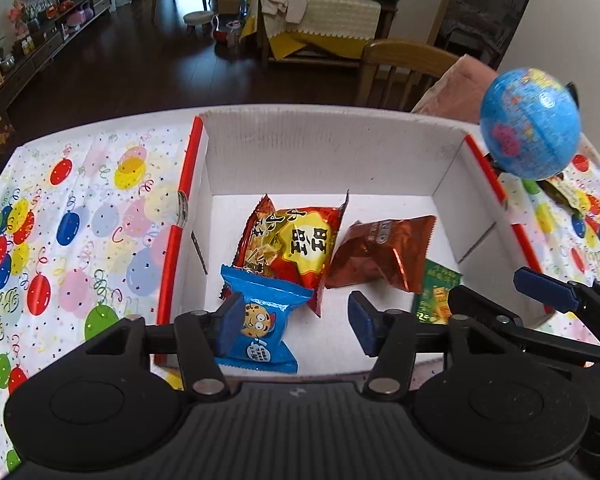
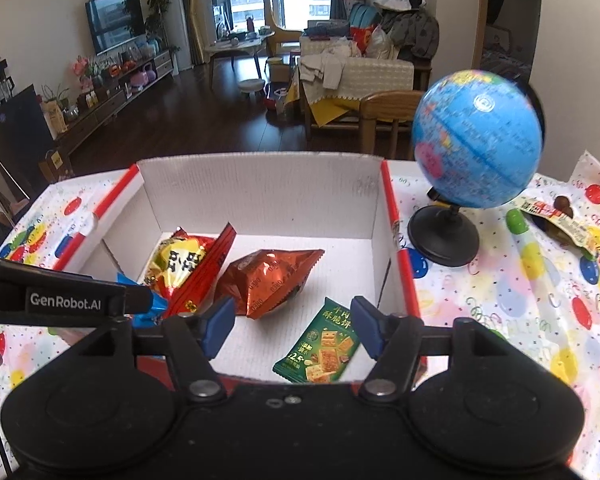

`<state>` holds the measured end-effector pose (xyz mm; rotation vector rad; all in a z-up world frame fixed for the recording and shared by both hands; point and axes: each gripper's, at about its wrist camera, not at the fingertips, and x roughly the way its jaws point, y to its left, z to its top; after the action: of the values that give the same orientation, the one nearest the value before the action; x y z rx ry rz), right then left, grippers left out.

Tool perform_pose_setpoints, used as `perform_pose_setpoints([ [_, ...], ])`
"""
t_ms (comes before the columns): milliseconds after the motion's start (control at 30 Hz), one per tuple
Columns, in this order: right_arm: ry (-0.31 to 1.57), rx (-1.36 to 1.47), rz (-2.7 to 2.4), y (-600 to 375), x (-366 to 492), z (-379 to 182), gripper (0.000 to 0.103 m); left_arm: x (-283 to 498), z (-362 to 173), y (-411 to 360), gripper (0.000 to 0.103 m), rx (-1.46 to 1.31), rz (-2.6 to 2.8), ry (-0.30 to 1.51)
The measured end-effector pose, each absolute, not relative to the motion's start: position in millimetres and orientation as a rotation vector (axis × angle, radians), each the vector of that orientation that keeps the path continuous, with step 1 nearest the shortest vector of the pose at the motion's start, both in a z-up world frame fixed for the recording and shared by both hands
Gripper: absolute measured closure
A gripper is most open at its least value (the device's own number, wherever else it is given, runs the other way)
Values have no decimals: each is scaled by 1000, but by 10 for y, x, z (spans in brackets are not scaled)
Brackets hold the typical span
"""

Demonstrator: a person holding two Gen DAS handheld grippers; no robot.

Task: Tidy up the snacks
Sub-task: 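Carry both packets into the red box and open both tools, then move both tools back to the remaining snacks on the cloth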

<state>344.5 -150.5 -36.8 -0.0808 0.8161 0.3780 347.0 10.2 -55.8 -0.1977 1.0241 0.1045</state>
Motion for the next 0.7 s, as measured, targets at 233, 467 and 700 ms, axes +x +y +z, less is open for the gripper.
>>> perform_pose_setpoints([
  [233, 775, -67, 376, -1548, 3178, -137, 28, 3222, -357, 107, 41, -207, 76, 1001],
  [467, 737, -50, 362, -1547, 2912, 67, 20, 2919, -131, 172, 35, -213, 58, 959],
  [700, 697, -34, 370, -1529, 2581, 252, 16, 2594, 81, 304, 26, -240, 50, 935],
])
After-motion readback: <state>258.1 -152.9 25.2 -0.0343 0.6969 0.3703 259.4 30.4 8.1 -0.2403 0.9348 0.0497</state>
